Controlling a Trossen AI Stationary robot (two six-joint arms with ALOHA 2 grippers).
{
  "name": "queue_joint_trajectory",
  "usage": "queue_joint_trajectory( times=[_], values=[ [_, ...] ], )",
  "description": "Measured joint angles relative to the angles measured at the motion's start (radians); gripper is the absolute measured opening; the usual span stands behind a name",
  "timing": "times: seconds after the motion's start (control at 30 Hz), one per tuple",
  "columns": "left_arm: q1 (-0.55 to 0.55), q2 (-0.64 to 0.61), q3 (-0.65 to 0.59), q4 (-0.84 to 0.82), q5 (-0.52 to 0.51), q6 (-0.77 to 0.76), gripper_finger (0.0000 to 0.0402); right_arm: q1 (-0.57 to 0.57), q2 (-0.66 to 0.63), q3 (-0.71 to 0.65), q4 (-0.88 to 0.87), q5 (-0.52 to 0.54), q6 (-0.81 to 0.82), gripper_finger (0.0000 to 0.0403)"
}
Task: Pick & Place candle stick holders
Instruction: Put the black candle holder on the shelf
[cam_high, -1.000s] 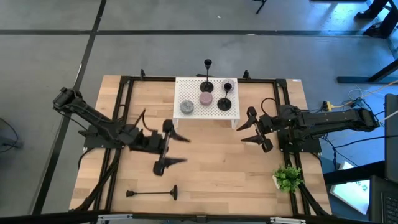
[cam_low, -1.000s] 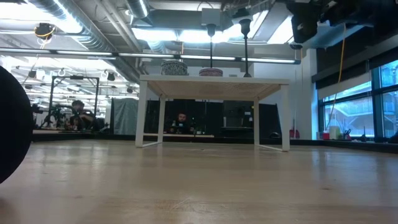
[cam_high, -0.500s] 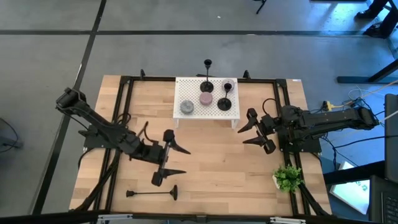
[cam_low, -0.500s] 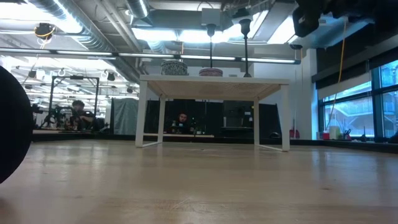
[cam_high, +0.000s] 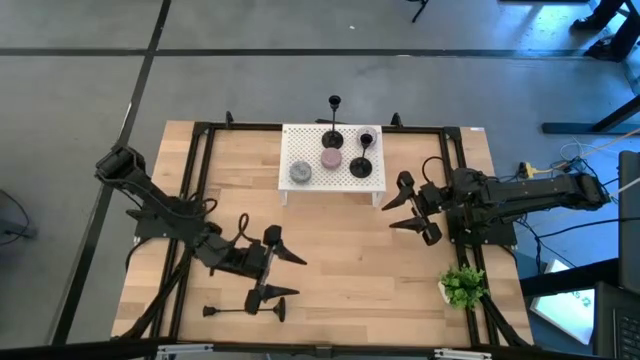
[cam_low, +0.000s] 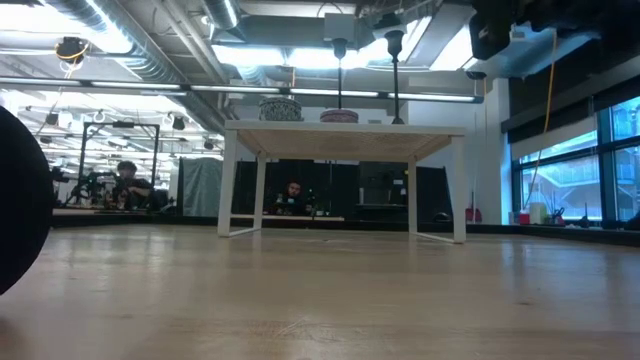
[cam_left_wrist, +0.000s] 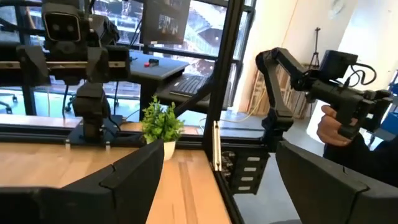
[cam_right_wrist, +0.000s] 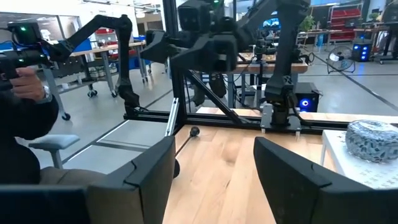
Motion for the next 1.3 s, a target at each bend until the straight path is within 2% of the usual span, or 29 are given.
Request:
queue_joint_trajectory(
  times=[0.4,0.67,1.07,1.3],
  values=[
    [-0.164,0.015,0.0,0.022,-0.214,-0.063,0.0306,-0.013,0.0,0.0,0.001,0.0,0.0,0.022],
    [-0.184,0.076,0.0,0.035,-0.273,-0.166,0.0306,-0.013,0.0,0.0,-0.002,-0.001,0.007,0.022],
    [-0.231,0.248,0.002,0.32,-0.311,-0.248,0.0306,-0.011,0.0,0.0,-0.028,-0.01,0.085,0.022],
    [-0.298,0.349,0.022,0.465,-0.392,-0.23,0.0306,0.038,0.002,0.0,-0.022,-0.01,0.109,0.022]
  ],
)
